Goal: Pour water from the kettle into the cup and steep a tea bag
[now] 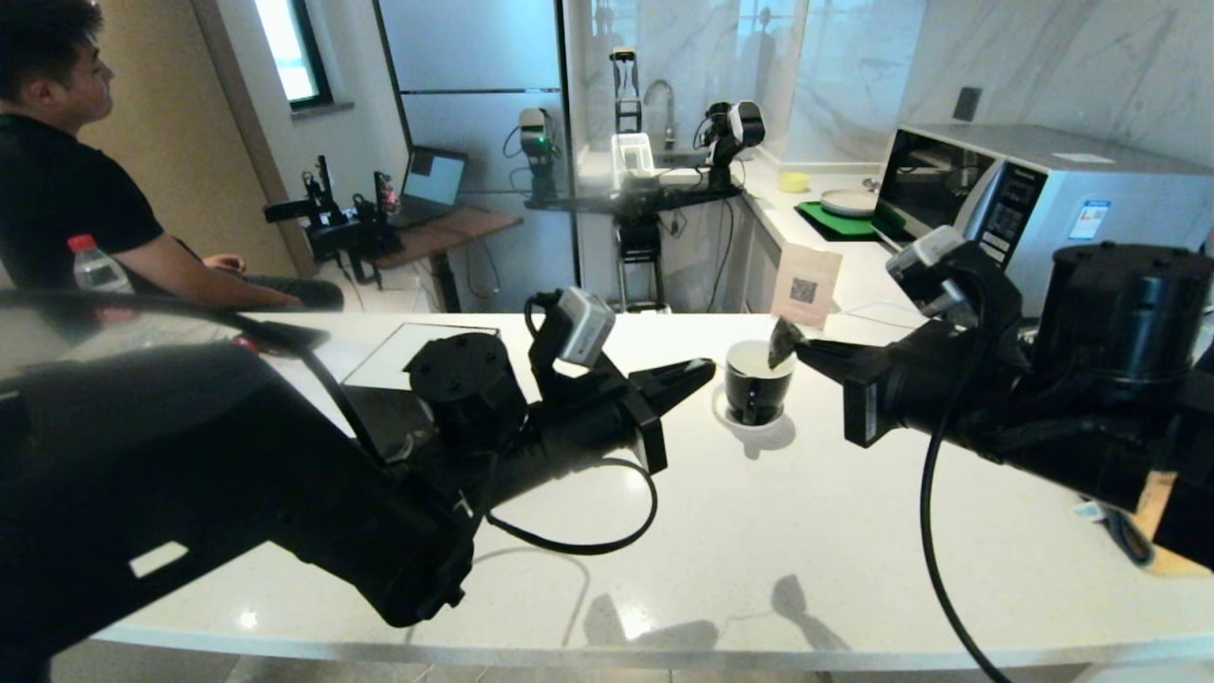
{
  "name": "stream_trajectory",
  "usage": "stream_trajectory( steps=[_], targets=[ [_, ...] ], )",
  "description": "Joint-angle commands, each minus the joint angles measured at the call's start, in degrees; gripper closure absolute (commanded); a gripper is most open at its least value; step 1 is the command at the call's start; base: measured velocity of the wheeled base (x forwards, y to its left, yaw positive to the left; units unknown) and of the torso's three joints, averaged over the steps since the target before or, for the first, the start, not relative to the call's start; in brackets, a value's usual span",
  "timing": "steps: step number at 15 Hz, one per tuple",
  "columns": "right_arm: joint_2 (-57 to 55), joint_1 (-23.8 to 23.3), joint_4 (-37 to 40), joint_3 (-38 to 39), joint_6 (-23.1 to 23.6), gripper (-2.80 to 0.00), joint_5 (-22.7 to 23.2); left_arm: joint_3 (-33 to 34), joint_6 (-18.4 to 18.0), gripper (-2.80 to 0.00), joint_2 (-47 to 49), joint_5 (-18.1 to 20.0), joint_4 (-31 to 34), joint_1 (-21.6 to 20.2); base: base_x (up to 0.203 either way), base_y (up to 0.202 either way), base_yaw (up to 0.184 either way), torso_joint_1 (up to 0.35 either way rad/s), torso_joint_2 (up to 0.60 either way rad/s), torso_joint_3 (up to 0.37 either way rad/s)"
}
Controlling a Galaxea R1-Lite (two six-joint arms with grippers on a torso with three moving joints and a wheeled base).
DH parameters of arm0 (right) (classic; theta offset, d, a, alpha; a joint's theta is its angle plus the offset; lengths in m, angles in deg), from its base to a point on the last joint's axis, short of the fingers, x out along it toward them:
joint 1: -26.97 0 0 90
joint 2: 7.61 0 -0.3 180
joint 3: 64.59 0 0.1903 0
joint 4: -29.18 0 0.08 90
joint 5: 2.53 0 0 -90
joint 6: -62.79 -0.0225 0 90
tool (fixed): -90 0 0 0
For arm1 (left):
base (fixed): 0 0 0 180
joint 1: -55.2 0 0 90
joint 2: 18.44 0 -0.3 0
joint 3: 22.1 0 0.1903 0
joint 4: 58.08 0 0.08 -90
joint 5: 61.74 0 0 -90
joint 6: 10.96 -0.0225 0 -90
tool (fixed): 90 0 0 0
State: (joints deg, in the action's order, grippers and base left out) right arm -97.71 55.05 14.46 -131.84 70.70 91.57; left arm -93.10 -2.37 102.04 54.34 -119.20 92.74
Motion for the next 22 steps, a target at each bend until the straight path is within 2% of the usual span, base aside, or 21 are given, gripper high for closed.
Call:
stream_trajectory(
  steps=[1, 7, 8, 14, 19, 22],
  targets=[
    [0.4, 0.1, -0.2, 0.5, 0.1, 0.0, 0.0, 0.0, 0.0, 0.0, 0.1, 0.1, -0.5, 0.1, 0.0, 0.0, 0.0, 0.0, 0.0, 0.0],
    [1.5, 0.1, 0.0, 0.9, 0.0, 0.0, 0.1, 0.0, 0.0, 0.0, 0.0, 0.0, -0.6, 0.1, 0.0, 0.0, 0.0, 0.0, 0.0, 0.0],
    [1.8, 0.1, 0.3, 1.0, -0.1, -2.8, 0.2, 0.0, 0.0, 0.0, 0.0, -0.1, -0.6, 0.1, 0.0, 0.0, 0.0, 0.0, 0.0, 0.0],
    [2.3, 0.2, -0.3, 0.5, 0.1, -2.8, 0.8, 0.0, 0.0, 0.0, -0.3, -0.6, -0.6, 0.1, 0.0, 0.0, 0.0, 0.0, 0.0, 0.0],
    [3.8, 0.4, -0.2, -3.2, 0.4, -2.8, 0.7, 0.5, 0.0, 0.0, -1.3, -0.7, -0.7, -0.3, 0.0, 0.0, 0.0, 0.0, 0.0, 0.0],
    [5.0, 0.2, -0.2, -4.2, 0.4, -2.8, -1.5, 1.6, 0.0, 0.0, -2.1, -0.8, -0.7, -0.3, 0.0, 0.0, 0.0, 0.0, 0.0, 0.0]
  ],
)
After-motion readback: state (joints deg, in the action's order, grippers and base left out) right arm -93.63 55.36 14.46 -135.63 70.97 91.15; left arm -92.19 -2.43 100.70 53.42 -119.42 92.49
